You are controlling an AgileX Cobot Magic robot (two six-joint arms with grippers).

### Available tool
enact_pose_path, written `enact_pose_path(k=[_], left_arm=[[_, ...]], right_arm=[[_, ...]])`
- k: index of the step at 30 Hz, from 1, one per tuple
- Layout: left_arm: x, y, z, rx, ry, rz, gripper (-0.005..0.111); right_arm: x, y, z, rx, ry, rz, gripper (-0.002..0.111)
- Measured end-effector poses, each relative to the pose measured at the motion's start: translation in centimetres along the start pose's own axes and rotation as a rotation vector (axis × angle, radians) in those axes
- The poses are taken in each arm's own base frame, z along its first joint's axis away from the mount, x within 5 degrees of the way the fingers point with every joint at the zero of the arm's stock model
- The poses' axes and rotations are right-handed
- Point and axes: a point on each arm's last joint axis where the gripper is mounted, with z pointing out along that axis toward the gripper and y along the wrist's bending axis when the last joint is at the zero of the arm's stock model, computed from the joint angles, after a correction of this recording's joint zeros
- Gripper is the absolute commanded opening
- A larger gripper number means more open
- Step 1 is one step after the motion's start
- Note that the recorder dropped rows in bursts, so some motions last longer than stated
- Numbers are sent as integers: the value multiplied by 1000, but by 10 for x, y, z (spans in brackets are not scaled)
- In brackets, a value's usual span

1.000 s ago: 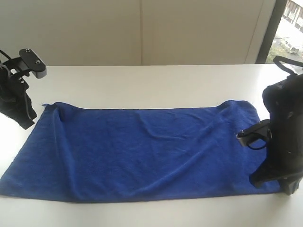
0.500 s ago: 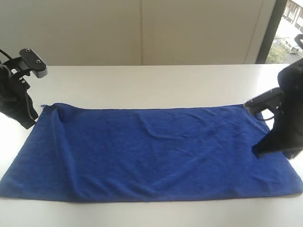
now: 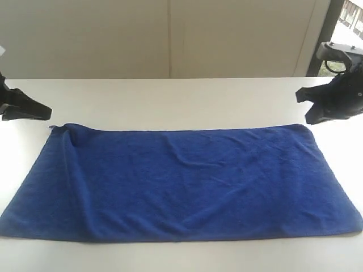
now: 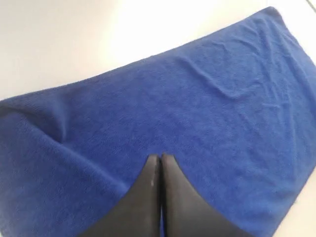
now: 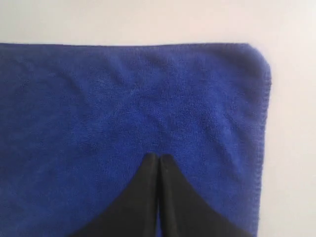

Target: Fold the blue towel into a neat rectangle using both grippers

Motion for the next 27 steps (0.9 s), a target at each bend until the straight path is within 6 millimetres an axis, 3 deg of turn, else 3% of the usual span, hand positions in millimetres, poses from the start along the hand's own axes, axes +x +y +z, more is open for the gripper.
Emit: enact_pose_path(k=[5,8,12,20,27], left_arm=[[7,4,0,-27,75,7,0],[11,5,0,-41,120,31,0],[15,9,-1,-81,155,23,0],[17,12,-2,-112,177,13,0],[19,14,1,-106,188,-5,0]], right_arm=[[19,-18,59,-23,145,43,0],[26,-23,75,-21,184,50,0],[30,-29,82,13,211,32,0],[31,-43,77,188,233,19,0],[29,-46,77,223,220,23,0]])
